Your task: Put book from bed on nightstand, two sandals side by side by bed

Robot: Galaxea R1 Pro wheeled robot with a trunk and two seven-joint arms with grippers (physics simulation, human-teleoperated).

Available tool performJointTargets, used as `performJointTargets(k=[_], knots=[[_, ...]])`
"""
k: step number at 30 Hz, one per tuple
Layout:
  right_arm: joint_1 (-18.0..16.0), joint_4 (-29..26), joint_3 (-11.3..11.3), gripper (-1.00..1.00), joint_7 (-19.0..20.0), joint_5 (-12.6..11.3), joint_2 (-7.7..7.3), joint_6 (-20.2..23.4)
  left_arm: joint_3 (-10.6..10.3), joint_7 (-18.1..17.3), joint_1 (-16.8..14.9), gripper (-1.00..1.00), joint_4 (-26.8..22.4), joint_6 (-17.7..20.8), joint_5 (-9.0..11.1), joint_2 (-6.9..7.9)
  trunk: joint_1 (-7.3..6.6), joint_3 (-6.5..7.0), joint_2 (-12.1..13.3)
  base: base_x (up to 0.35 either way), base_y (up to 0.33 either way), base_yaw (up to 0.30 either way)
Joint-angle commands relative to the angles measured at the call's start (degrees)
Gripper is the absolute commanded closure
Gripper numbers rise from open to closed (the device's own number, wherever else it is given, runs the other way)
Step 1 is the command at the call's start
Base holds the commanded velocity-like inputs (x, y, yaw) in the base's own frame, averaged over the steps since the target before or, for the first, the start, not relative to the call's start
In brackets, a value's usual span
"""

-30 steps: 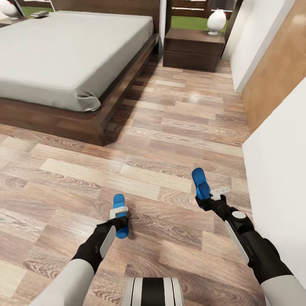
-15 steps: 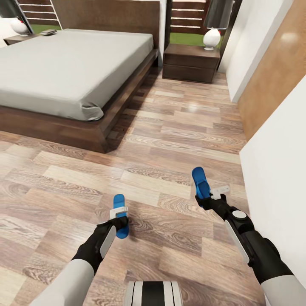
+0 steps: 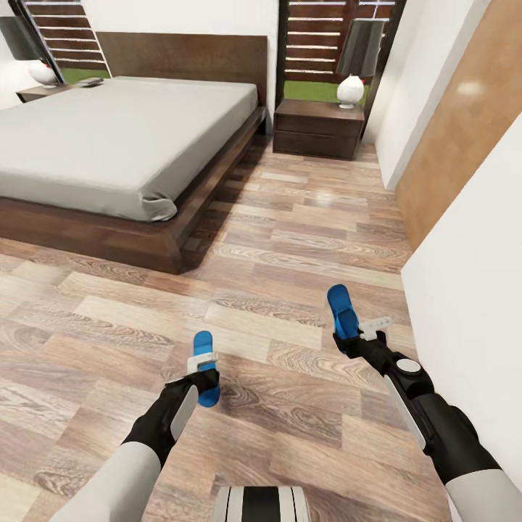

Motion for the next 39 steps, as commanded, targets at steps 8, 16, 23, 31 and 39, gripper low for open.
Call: performJointTargets(k=[8, 16, 23, 31, 39], knots=[[0.0, 0.0, 0.1, 1.00, -0.1, -0.5, -0.02, 0.3, 0.1, 0.2, 0.0, 1.00, -0.1, 0.3, 0.6, 0.05, -0.01, -0.04, 0.0, 0.134, 0.070, -0.237], [0.0, 0.0, 0.1, 1.00, -0.1, -0.4, -0.01, 0.3, 0.1, 0.2, 0.0, 1.00, -0.1, 0.3, 0.6, 0.06, -0.01, -0.04, 0.0, 0.317, 0.084, -0.211], [0.0, 0.0, 0.1, 1.00, -0.1, -0.4, -0.04, 0.4, 0.1, 0.2, 0.0, 1.00, -0.1, 0.3, 0.6, 0.06, -0.01, -0.04, 0.0, 0.330, 0.003, -0.130], [0.0, 0.0, 0.1, 1.00, -0.1, -0.4, -0.04, 0.3, 0.1, 0.2, 0.0, 1.00, -0.1, 0.3, 0.6, 0.06, -0.01, -0.04, 0.0, 0.330, 0.043, -0.001], [0.0, 0.0, 0.1, 1.00, -0.1, -0.4, -0.02, 0.3, 0.1, 0.2, 0.0, 1.00, -0.1, 0.3, 0.6, 0.06, -0.01, -0.04, 0.0, 0.330, 0.014, 0.000]])
